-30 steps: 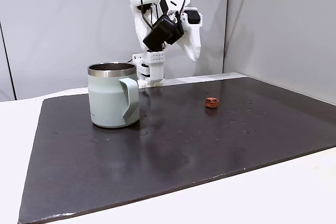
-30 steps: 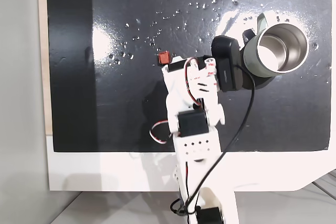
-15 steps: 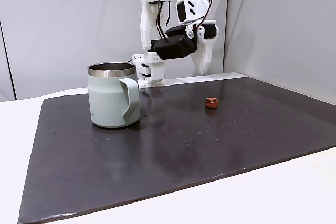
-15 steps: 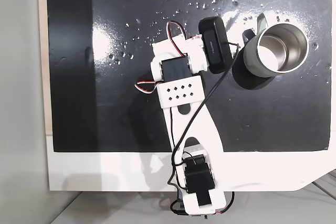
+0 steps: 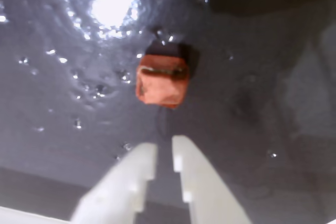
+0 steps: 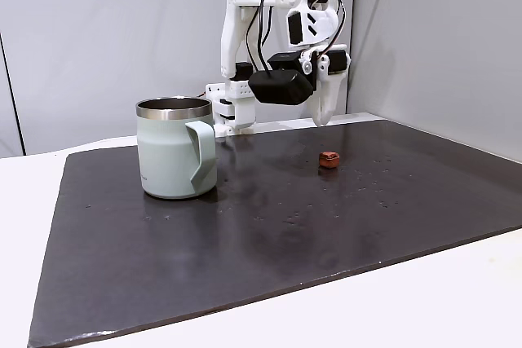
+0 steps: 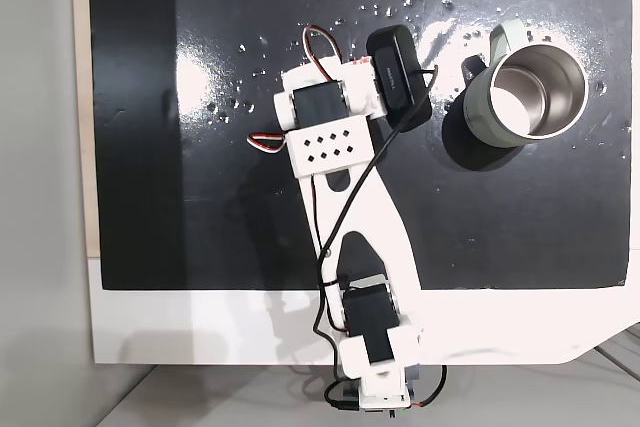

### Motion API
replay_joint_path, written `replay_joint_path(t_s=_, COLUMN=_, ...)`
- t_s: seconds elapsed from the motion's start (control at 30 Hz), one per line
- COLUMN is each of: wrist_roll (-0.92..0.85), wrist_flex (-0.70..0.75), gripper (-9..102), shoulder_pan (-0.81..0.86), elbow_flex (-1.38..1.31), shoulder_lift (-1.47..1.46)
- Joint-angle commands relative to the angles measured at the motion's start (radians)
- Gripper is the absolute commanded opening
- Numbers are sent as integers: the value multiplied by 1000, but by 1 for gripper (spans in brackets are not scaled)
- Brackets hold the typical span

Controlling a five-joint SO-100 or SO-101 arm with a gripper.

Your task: Grasp a cube and put it in the cup.

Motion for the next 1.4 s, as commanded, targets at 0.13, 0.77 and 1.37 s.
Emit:
replay_joint_path(t_s=0.13, wrist_roll=15, wrist_flex=14, gripper=29, shoulder_pan=2, elbow_flex=-60, shoulder_lift=-25)
replay_joint_path(t_s=0.77, wrist_roll=29, wrist_flex=-55, gripper=29, shoulder_pan=-8, elbow_flex=-5, shoulder_lift=-137)
replay_joint_path(t_s=1.37, wrist_roll=31, wrist_flex=-169, gripper=27, shoulder_pan=-37, elbow_flex=83, shoulder_lift=-215)
